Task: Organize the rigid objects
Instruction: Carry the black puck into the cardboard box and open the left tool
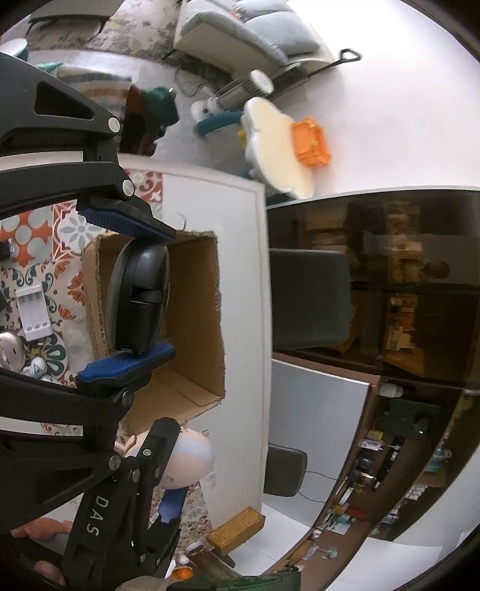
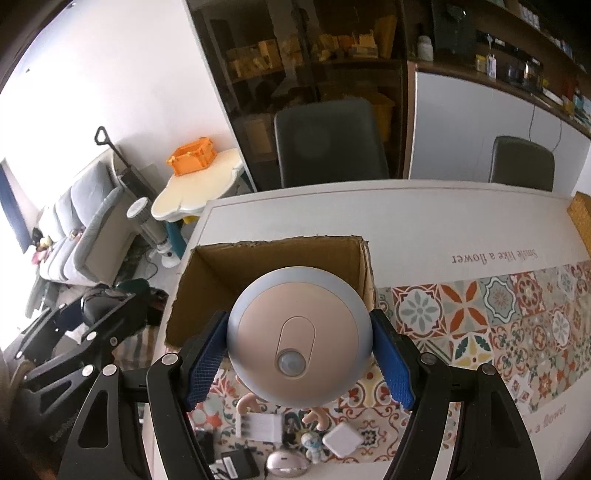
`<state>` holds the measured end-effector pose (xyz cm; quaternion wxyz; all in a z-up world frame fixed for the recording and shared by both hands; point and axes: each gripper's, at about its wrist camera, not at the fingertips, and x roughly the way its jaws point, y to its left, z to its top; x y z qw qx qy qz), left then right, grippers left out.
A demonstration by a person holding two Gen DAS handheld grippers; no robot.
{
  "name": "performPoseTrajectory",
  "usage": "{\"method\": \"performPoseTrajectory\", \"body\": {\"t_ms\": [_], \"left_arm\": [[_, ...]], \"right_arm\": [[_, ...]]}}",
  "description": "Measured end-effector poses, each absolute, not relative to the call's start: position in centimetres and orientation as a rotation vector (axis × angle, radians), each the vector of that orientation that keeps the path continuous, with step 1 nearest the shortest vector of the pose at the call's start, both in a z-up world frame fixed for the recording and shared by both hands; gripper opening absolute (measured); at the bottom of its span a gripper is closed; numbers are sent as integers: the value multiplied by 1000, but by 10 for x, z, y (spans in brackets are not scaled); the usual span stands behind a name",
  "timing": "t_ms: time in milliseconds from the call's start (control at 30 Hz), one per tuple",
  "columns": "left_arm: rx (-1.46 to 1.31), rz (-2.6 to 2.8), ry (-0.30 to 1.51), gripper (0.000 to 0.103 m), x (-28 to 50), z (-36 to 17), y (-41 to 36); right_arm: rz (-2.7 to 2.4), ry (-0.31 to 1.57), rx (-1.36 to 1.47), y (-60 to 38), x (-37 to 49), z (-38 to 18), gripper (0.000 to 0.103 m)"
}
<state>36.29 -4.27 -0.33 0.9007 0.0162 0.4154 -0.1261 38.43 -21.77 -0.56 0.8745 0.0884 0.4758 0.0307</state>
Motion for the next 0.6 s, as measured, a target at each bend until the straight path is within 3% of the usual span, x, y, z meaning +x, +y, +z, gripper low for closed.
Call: {"method": "performPoseTrajectory", "body": {"t_ms": [433,600], "left_arm": [[55,-272,1007,57,409,-34,-57],[83,-239,991,63,411,-33,-59]], "right_arm": [[20,1081,166,-224,423,-28,74],[15,1094,166,-225,429,-32,74]]}}
